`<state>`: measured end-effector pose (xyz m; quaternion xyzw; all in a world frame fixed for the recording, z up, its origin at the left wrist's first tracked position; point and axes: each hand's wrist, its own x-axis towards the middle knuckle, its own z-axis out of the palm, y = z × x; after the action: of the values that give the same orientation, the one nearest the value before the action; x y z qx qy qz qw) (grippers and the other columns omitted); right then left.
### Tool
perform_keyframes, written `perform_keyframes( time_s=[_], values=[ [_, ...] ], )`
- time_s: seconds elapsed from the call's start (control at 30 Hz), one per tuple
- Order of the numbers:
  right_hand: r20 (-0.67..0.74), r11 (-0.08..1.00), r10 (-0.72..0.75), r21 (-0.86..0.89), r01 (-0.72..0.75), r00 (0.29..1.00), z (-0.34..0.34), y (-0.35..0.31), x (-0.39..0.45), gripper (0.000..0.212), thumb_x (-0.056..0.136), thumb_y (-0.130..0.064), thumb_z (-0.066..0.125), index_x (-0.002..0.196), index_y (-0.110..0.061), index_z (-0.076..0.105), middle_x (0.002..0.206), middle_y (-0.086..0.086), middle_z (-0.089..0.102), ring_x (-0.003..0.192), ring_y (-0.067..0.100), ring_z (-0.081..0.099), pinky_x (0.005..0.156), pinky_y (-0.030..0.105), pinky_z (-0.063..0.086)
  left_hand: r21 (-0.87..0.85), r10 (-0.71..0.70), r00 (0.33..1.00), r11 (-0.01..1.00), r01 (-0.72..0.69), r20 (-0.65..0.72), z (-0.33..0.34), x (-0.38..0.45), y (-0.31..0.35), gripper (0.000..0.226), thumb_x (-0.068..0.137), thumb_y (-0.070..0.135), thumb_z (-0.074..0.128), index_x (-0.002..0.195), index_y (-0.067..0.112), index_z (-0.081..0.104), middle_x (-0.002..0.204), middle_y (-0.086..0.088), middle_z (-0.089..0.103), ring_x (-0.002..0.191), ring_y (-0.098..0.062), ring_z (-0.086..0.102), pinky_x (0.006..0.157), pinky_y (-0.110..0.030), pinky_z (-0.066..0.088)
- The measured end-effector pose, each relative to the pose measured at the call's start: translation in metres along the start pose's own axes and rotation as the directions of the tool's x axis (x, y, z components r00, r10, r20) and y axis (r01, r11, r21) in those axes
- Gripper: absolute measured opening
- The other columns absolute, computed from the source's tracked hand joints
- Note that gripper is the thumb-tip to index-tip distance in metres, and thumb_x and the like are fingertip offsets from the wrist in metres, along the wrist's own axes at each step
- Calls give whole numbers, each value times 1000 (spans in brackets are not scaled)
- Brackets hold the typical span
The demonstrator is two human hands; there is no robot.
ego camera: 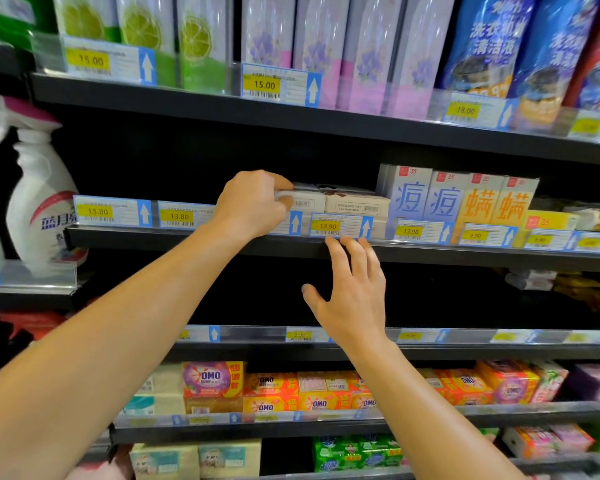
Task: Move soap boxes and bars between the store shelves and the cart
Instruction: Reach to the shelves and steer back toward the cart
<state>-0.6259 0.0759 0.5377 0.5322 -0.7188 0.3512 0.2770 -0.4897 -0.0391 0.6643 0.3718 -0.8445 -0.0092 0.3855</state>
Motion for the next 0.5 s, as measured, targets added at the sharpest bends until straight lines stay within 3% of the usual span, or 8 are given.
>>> perform_keyframes(
  time_s=[0.23,0.33,0.43,0.5],
  values=[
    [38,1000,11,-10,-10,999,-3,-1,0,78,85,-52,67,150,-23,35,155,1,33,149,23,13,119,42,20,49,14,1000,999,-15,21,2,-2,0,22,96,33,52,110,28,68,103,2,71,89,-18,62,75,-36,56],
    [49,1000,3,-31,-2,999,-4,0,0,79,86,-52,66,151,-23,33,155,1,32,149,23,13,119,41,18,73,33,999,997,-35,35,3,-3,-3,31,96,36,51,122,26,64,116,-2,68,103,-24,60,86,-38,53],
    [85,999,-1,-49,5,996,-9,-2,0,80,88,-54,63,153,-22,29,158,2,29,150,25,11,121,43,16,102,100,995,990,-101,20,8,-8,-6,54,92,44,55,142,24,50,141,-4,54,128,-29,48,107,-43,40],
    [135,998,9,-64,0,991,-16,-6,0,81,89,-57,59,155,-24,24,161,2,23,151,25,6,123,43,13,149,119,993,982,-119,8,8,-17,-5,63,90,49,56,147,25,43,148,-4,47,136,-29,40,113,-50,32]
  ],
)
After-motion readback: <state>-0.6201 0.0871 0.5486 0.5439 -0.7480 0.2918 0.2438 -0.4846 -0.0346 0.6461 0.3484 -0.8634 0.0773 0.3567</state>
